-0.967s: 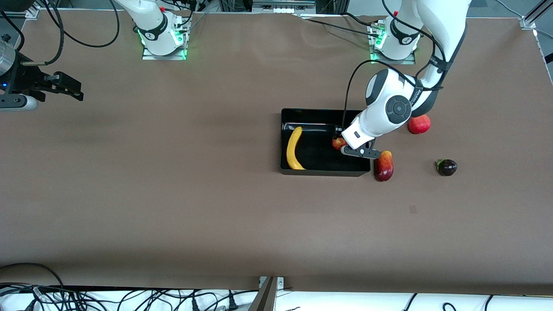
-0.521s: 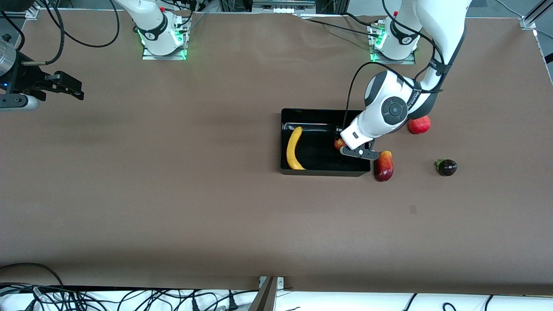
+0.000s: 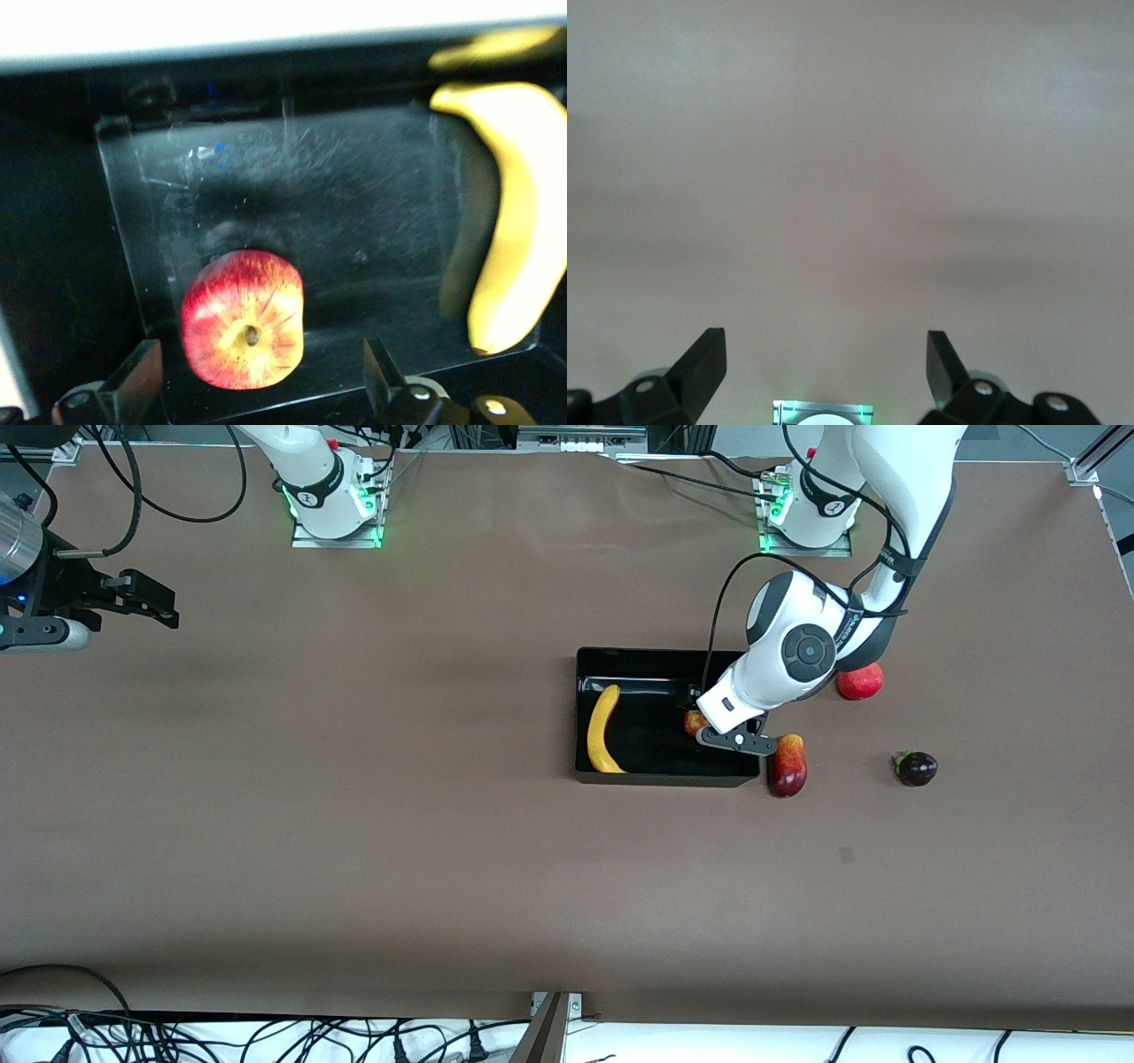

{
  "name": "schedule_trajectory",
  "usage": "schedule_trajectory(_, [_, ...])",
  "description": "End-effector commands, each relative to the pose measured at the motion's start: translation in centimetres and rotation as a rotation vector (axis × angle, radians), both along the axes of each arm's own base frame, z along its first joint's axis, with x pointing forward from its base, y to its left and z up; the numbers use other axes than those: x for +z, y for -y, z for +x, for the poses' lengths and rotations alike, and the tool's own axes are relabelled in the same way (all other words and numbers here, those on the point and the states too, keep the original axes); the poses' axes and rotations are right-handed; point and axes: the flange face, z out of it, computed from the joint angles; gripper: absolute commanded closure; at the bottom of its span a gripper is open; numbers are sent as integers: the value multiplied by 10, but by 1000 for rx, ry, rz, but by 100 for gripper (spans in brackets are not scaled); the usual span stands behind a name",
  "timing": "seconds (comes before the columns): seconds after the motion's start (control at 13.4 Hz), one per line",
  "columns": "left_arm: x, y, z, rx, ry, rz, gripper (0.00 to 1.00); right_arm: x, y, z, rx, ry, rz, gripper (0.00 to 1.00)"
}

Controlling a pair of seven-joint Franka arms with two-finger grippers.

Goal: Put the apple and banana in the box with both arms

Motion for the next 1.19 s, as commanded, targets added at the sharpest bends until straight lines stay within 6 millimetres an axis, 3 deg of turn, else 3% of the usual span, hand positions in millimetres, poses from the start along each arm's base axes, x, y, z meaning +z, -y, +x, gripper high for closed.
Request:
schedule_trajectory(0.0, [54, -7, -2, -6, 50, 10, 0, 9, -4, -4, -10, -4, 15, 0])
schedule_trajectory(0.37, [133, -79, 13, 109, 138, 10, 0, 9, -6, -5, -7, -11, 14, 0])
schedule_trajectory(0.67, [207, -150, -10, 120, 109, 46, 0, 7, -22, -5, 20, -17, 26, 0])
schedule_trajectory(0.97, [292, -215, -38, 188, 87, 134, 0, 8, -18, -4, 13, -11, 26, 0])
schedule_trajectory(1.12, [337, -229, -39, 210, 66, 143, 0, 9, -16, -4, 11, -6, 27, 0])
